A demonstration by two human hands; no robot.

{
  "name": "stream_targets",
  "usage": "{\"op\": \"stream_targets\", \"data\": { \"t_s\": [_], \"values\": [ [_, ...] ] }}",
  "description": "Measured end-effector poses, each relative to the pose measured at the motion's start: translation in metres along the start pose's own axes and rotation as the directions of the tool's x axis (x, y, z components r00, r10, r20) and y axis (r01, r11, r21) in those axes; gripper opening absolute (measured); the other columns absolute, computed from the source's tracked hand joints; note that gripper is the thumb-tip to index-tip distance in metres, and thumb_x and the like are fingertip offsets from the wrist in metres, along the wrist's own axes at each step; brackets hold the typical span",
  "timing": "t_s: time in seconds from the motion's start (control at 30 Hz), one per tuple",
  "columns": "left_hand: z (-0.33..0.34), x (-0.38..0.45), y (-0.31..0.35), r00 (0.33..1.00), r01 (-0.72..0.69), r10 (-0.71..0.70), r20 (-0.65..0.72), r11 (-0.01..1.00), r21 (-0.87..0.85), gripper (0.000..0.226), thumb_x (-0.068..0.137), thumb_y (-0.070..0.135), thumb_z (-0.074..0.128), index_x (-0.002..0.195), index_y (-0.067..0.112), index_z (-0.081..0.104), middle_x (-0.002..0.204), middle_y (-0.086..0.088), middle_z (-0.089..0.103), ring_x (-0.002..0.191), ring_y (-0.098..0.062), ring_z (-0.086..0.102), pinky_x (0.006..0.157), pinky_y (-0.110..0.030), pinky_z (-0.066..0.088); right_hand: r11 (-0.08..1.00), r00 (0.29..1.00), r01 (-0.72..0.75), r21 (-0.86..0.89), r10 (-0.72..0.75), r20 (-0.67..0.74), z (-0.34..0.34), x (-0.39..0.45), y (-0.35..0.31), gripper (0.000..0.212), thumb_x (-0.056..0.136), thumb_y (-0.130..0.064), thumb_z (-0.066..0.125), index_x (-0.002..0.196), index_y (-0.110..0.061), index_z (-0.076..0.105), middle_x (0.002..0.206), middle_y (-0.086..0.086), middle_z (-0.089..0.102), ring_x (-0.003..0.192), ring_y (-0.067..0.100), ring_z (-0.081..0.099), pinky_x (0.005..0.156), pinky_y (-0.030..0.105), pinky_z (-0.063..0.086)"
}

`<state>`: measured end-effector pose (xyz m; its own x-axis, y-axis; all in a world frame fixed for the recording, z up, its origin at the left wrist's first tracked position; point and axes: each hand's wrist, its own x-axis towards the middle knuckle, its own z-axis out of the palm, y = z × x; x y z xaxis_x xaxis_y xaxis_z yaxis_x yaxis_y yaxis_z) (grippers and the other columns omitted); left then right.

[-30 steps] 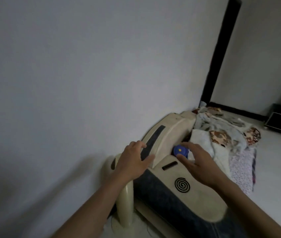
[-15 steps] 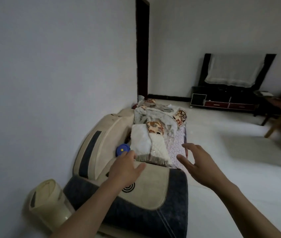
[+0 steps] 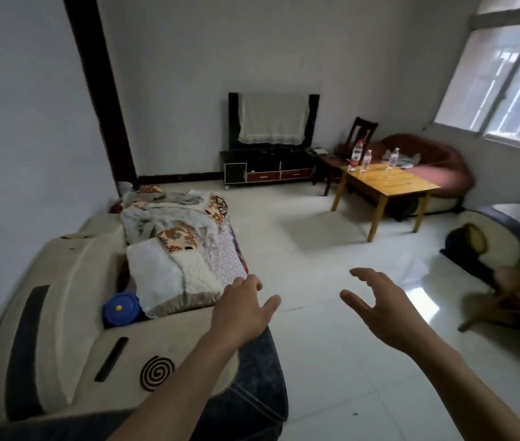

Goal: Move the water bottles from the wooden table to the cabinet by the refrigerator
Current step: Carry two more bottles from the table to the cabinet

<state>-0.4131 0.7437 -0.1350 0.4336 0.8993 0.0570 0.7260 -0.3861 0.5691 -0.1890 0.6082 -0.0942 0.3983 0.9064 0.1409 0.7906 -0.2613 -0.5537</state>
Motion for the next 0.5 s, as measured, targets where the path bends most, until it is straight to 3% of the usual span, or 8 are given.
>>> {"op": "stream_targets", "data": {
  "t_s": [0.1,0.3,0.5],
  "values": [
    [0.014,-0.004,0.000,0.995,-0.062,0.067,0.073,0.996,-0.061,0.052,0.089,0.061,0.054,0.125,0.023,0.053,0.127,0.000,0.054,0.113,-0.020,0.056,0.096,-0.042,0.049,0.994,0.994,-0.098,-0.037,0.097,-0.046,-0.006,-0.033,0.006,0.057,0.089,-0.056,0.056,0.138,-0.029,0.047,0.138,-0.002,0.054,0.103,0.007,0.052,0.089,0.026,0.039],
    [0.049,-0.025,0.042,0.953,-0.212,0.234,0.191,0.969,-0.127,0.052,0.091,0.058,0.055,0.128,0.022,0.052,0.133,0.001,0.053,0.115,-0.018,0.054,0.093,-0.035,0.048,0.960,0.956,-0.265,-0.088,0.250,-0.154,-0.053,-0.108,0.019,0.073,0.077,-0.067,0.047,0.138,-0.028,0.047,0.140,0.001,0.052,0.126,0.018,0.050,0.102,0.040,0.046],
    [0.084,-0.052,0.114,0.891,-0.334,0.366,0.269,0.929,-0.159,0.053,0.090,0.060,0.054,0.129,0.024,0.051,0.133,0.003,0.052,0.109,-0.016,0.056,0.090,-0.033,0.047,0.924,0.912,-0.372,-0.091,0.345,-0.222,-0.089,-0.176,0.057,0.068,0.084,-0.062,0.047,0.141,-0.026,0.044,0.148,0.001,0.046,0.134,0.017,0.044,0.109,0.041,0.042]
  ]
}}
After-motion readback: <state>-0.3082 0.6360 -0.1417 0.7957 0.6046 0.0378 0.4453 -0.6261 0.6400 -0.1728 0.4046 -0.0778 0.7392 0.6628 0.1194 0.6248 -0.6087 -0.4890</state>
